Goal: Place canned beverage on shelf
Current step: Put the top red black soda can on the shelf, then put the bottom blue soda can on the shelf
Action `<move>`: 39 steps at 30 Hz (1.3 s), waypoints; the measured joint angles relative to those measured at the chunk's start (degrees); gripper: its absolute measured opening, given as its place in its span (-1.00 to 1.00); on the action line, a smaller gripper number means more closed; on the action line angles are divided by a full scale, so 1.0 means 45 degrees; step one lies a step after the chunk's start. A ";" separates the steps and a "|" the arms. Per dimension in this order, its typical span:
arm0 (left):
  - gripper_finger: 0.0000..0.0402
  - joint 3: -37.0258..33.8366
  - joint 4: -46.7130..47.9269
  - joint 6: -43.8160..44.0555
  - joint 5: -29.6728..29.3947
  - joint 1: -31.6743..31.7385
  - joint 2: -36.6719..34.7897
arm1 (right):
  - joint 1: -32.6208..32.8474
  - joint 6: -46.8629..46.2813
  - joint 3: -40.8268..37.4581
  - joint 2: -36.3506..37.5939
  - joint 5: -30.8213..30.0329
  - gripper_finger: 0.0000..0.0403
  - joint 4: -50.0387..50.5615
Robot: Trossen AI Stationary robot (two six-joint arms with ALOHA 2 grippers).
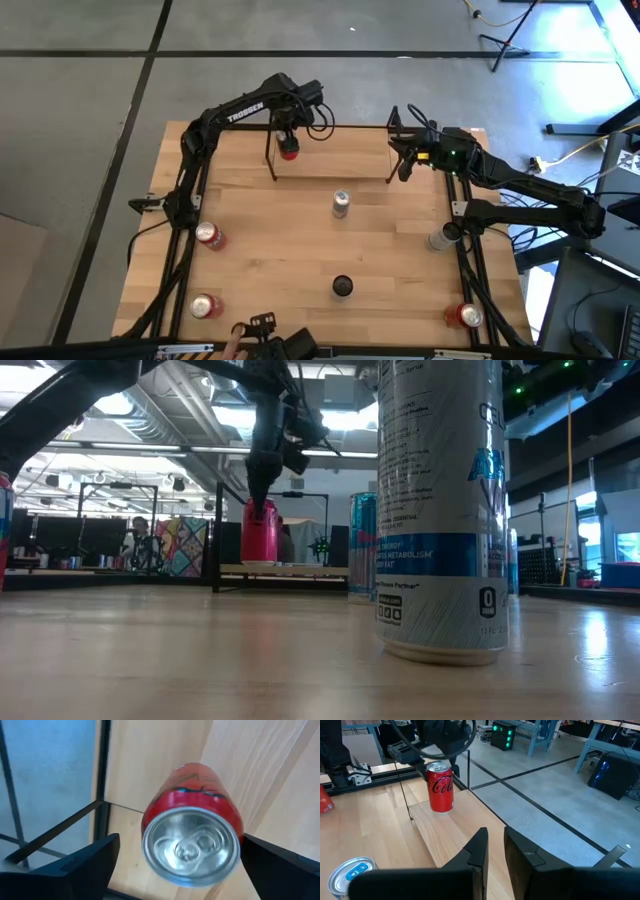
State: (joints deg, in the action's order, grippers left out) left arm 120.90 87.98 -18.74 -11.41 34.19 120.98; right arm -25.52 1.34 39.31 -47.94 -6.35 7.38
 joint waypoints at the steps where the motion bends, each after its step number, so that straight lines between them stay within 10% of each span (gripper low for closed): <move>1: 0.94 0.0000 -0.0004 0.0000 -0.0013 -0.0004 -0.0114 | 0.0000 0.0000 0.0000 0.0000 -0.0005 -0.75 0.0004; 15: 0.95 0.0010 -0.2282 0.2793 0.3201 -0.1609 -0.3957 | 0.0000 -0.0219 0.0000 0.0000 0.0252 -0.75 -0.0008; 26: 0.95 -0.0391 -0.3204 0.3716 0.2673 -0.4665 -0.5829 | 0.0005 -0.1470 0.0122 -0.0603 0.2636 -0.70 -0.1033; 39: 0.95 -0.8179 -0.7247 0.5157 0.2804 -0.5808 -1.1849 | 0.2711 -0.2578 0.5203 -0.6102 0.3648 0.43 0.2470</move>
State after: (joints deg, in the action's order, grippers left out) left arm 84.09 55.37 4.47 1.21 8.06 67.66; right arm -13.32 -10.26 62.72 -75.40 10.07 18.49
